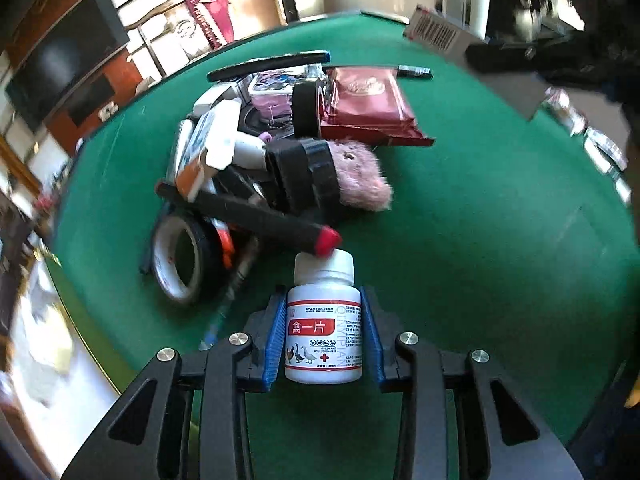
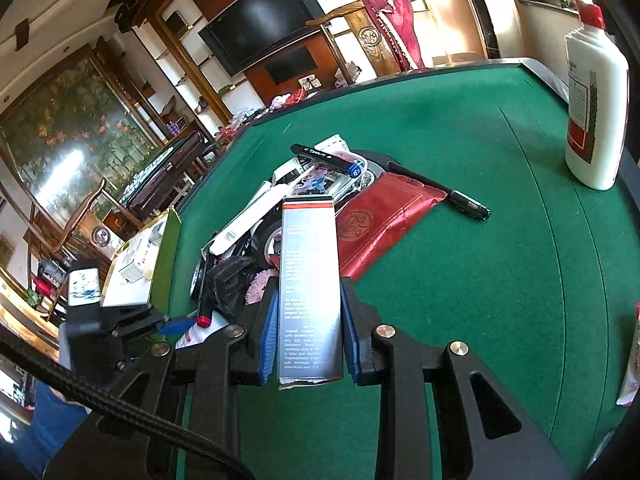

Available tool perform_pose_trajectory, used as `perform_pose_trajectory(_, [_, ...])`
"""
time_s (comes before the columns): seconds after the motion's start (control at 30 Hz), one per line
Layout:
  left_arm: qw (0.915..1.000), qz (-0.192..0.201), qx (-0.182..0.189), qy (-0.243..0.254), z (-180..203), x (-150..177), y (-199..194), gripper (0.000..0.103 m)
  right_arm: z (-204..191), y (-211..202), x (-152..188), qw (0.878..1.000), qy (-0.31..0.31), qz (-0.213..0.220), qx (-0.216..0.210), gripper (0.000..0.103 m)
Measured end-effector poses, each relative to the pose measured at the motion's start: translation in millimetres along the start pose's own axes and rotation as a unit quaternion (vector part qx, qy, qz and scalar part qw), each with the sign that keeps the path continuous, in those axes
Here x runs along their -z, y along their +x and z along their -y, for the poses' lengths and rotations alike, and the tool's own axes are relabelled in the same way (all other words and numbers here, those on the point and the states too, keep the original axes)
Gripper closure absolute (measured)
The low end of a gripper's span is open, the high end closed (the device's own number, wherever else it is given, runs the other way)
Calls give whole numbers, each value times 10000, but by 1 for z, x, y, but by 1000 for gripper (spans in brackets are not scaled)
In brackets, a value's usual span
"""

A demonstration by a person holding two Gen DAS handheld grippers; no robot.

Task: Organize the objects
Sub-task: 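Grasp the second white pill bottle with the left tool while the right tool grasps the tall grey box, then carry the pill bottle and grey box to the tray and release them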

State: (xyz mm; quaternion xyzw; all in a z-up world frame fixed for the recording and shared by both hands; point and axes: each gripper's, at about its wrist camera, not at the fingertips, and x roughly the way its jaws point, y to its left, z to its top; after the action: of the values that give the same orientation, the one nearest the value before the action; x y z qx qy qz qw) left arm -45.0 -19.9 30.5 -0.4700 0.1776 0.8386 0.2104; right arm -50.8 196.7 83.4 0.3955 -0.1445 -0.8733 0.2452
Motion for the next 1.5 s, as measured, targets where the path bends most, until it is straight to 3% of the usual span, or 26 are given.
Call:
perform_pose_trajectory(0.13, [9973, 288, 484, -461, -3, 16, -17, 73, -4, 5, 3, 9999, -76, -74, -30, 78])
perform_pose_trajectory(0.3, [9911, 657, 752, -885, -13, 33, -41, 73, -21, 9, 10, 9992, -334, -78, -224, 78])
perform_pose_trajectory(0.63, [9765, 1147, 751, -1662, -72, 63, -77, 73, -71, 31, 35, 9955, -678, -335, -578, 78])
perform_pose_trajectory(1.0, [9512, 1716, 241, -2553, -166, 119, -129, 73, -165, 60, 50, 9855, -1179, -550, -1085, 78])
perform_pose_trajectory(1.33, [9227, 1562, -494, -3491, -231, 176, -125, 72, -254, 123, 62, 9677, -1845, -1240, -1190, 78])
perform_pose_trajectory(1.5, [9138, 1378, -595, -3774, -254, 188, -112, 72, -284, 162, 72, 9599, -2074, -1568, -1049, 78])
